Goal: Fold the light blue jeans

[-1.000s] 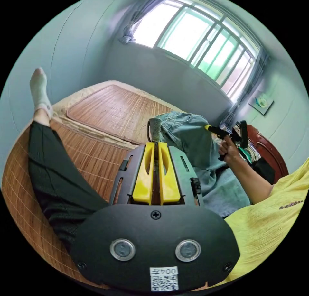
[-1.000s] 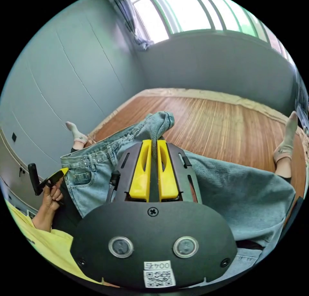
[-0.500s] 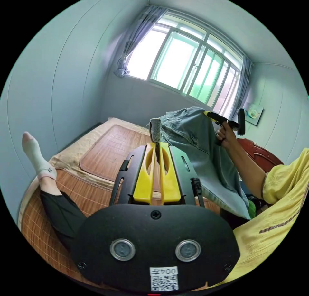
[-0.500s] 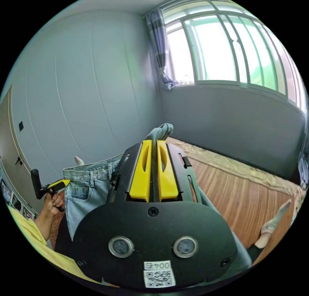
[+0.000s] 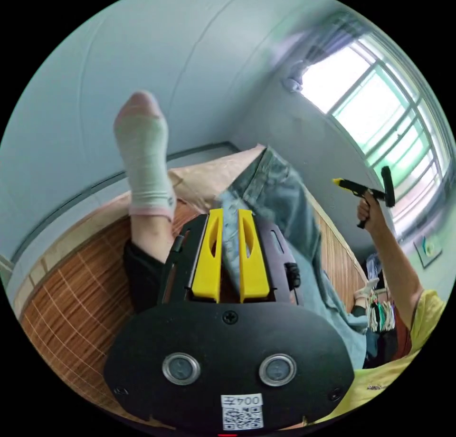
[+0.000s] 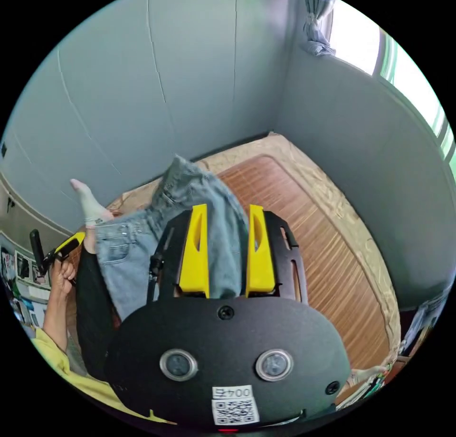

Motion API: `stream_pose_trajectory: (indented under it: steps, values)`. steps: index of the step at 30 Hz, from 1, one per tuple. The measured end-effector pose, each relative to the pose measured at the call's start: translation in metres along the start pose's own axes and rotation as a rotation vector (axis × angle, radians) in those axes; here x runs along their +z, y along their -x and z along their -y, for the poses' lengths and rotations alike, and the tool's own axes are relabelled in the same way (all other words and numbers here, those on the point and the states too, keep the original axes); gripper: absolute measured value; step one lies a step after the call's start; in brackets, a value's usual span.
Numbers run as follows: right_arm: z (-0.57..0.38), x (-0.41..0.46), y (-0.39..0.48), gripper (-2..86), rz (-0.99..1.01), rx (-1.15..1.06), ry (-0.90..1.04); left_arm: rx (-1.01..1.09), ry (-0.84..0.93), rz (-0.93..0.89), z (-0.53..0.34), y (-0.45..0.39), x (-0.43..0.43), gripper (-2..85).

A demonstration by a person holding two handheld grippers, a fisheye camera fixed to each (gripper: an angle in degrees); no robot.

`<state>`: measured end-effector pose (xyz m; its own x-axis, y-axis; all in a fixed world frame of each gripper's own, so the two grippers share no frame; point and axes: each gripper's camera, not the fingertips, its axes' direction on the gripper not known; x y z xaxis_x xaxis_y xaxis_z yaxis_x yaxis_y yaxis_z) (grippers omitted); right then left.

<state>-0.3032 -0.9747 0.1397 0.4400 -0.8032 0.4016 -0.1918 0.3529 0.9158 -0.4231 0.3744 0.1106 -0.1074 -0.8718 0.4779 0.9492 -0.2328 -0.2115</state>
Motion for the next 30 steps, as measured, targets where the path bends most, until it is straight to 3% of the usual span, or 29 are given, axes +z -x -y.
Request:
stream_pose_trajectory:
  steps: [5,9,13,16,18,20,23,30]
  values:
    - [-0.081,-0.017,-0.012,15.4,0.098,-0.051,0.001,0.001,-0.126,0.035,-0.031,-0.011,-0.029,7.3]
    - [-0.188,-0.042,-0.039,15.1,0.093,-0.009,0.063,0.117,-0.023,-0.050,-0.052,-0.070,-0.002,5.6]
    - [-0.335,-0.103,-0.088,14.2,-0.080,0.155,0.123,0.159,0.141,-0.084,-0.098,-0.130,0.062,3.0]
    - [-0.438,-0.162,-0.131,13.8,-0.202,0.362,0.142,0.229,0.247,0.028,-0.128,-0.155,0.109,1.8]
    - [-0.497,-0.193,-0.159,13.8,-0.198,0.511,0.133,0.270,0.321,0.117,-0.137,-0.163,0.134,1.4]
    - [-0.566,-0.218,-0.186,14.0,-0.176,0.693,0.119,0.283,0.271,0.112,-0.142,-0.165,0.140,1.1]
    - [-0.613,-0.222,-0.197,14.9,-0.117,0.789,0.096,0.254,0.257,0.077,-0.142,-0.162,0.140,0.9]
    - [-0.608,-0.167,-0.200,14.5,-0.046,0.753,0.143,0.342,0.237,0.165,-0.150,-0.187,0.139,0.5]
